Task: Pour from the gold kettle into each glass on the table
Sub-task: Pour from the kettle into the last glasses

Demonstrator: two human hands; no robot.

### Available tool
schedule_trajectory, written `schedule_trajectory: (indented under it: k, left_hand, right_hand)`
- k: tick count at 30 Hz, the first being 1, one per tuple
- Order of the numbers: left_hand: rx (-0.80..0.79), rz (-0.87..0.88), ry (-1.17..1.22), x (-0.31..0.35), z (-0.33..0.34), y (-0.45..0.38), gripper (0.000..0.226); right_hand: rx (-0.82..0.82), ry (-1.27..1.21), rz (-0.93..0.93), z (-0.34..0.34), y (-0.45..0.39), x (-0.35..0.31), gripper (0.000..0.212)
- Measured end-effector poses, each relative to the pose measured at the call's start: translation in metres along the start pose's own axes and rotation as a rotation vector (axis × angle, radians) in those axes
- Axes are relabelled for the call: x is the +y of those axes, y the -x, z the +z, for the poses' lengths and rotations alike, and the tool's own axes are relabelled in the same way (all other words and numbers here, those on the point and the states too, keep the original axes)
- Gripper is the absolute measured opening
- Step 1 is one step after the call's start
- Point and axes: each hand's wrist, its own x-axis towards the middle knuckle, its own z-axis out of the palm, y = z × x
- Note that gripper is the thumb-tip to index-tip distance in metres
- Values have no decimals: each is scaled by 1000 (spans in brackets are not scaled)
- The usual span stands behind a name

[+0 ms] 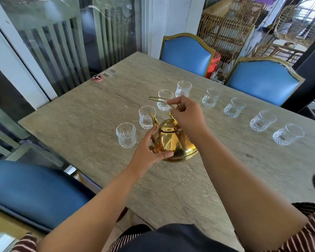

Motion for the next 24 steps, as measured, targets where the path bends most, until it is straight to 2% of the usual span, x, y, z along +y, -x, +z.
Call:
schedule_trajectory:
  k: [5,11,18,24]
  left_hand:
    - [16,32,44,0,-6,22,83]
    - [37,-41,177,1,-17,46,86]
    - [53,-122,273,0,-38,60,103]
    - [28,-144,372,3,-44,68,93]
  right_hand:
    - [-56,35,-10,5,11,-10,25]
    - [-114,122,-54,23,19,-30,23]
    - [-189,332,-106,53,19,-61,23]
    - [-237,455,-106,73,18,-76,20]
